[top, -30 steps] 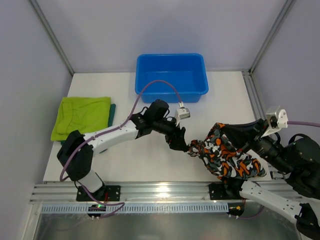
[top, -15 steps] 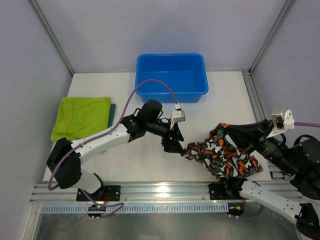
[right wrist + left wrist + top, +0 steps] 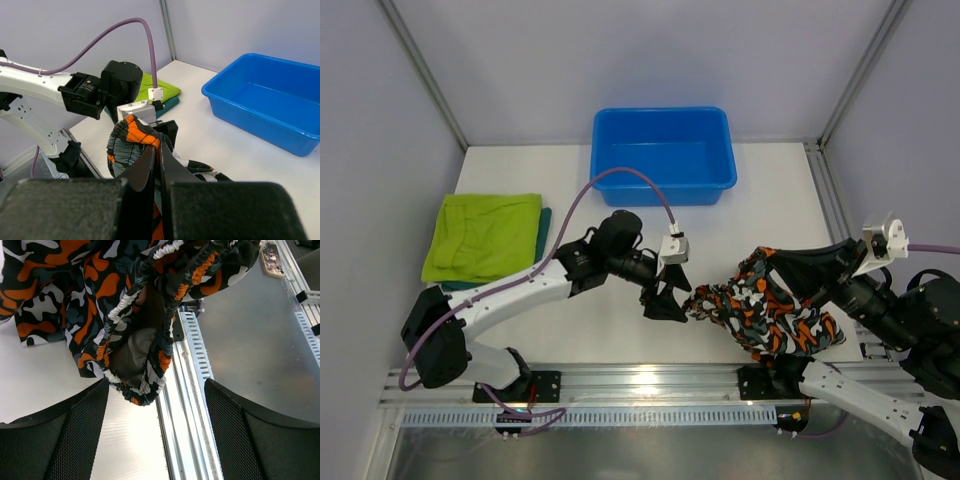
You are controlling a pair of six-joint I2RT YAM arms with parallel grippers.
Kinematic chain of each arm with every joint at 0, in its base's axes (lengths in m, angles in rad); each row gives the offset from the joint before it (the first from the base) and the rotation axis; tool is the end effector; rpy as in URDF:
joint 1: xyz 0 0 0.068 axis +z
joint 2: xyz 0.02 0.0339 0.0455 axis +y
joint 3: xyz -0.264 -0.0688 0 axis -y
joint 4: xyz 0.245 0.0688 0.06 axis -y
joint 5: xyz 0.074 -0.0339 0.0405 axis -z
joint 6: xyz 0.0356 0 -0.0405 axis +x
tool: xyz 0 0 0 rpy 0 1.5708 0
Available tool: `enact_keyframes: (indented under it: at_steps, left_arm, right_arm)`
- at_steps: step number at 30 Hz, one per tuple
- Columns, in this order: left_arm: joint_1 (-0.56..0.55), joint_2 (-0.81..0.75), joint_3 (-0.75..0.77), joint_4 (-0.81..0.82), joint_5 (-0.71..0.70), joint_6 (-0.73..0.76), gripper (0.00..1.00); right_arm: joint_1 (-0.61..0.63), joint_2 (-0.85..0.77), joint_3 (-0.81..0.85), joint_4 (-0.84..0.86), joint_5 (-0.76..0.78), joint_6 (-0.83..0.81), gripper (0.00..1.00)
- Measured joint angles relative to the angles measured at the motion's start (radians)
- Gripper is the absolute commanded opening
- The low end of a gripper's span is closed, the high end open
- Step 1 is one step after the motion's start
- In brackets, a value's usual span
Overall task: Fold and stack the shorts
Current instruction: Flatten out the shorts at the center of the board.
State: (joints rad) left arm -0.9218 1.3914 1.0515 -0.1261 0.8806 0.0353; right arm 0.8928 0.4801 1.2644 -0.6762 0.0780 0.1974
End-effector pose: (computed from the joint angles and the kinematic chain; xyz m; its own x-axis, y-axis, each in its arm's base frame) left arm 0.1656 -0.2638 0.3047 -0.2388 0.3520 -0.9050 0.9326 -0.1766 -0.3147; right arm 0.0183 0.0183 0.4628 -0.0764 0.2169 -0.9732 -0.7270 0.6559 0.2032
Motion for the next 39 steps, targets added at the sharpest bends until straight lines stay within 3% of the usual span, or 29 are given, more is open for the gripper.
enact_keyframes:
  at_steps: [6,11,12,13,16,17,24,28,31,35,39]
  left_arm:
    - [-0.018,0.058,0.001,-0.009,-0.029,0.027,0.79]
    - [-0.032,0.114,0.001,-0.016,-0.069,0.029,0.70]
    - [-0.034,0.122,0.001,-0.017,-0.078,0.029,0.65]
    - [-0.035,0.130,0.001,-0.018,-0.088,0.028,0.46]
    - [-0.039,0.143,0.017,-0.050,-0.142,0.034,0.03]
    - [-0.039,0.143,0.027,-0.066,-0.168,0.032,0.00]
    - [-0.040,0.101,0.192,-0.296,-0.568,0.041,0.00]
    - [-0.040,-0.018,0.318,-0.447,-0.858,0.013,0.00]
    - [-0.040,-0.145,0.388,-0.497,-0.999,-0.004,0.00]
    - [-0.040,-0.348,0.420,-0.518,-1.083,-0.011,0.00]
    - [-0.040,-0.488,0.421,-0.539,-1.062,-0.042,0.00]
  right_arm:
    - [0.000,0.026,0.000,0.018,0.000,0.005,0.04]
    - [0.000,0.044,0.000,0.027,0.000,0.011,0.04]
    - [0.000,0.045,0.000,0.030,0.000,0.012,0.04]
    - [0.000,0.046,0.000,0.033,0.000,0.013,0.04]
    - [0.000,0.048,0.000,0.038,0.000,0.014,0.03]
    - [0.000,0.050,0.000,0.039,0.002,0.015,0.03]
    - [0.000,0.137,0.044,0.029,0.079,-0.048,0.04]
    - [0.000,0.333,0.224,0.010,0.164,-0.123,0.03]
    - [0.000,0.385,0.256,0.037,0.235,-0.153,0.04]
    - [0.000,0.332,0.256,0.039,0.313,-0.158,0.04]
    - [0.003,0.206,0.235,0.043,0.267,-0.164,0.04]
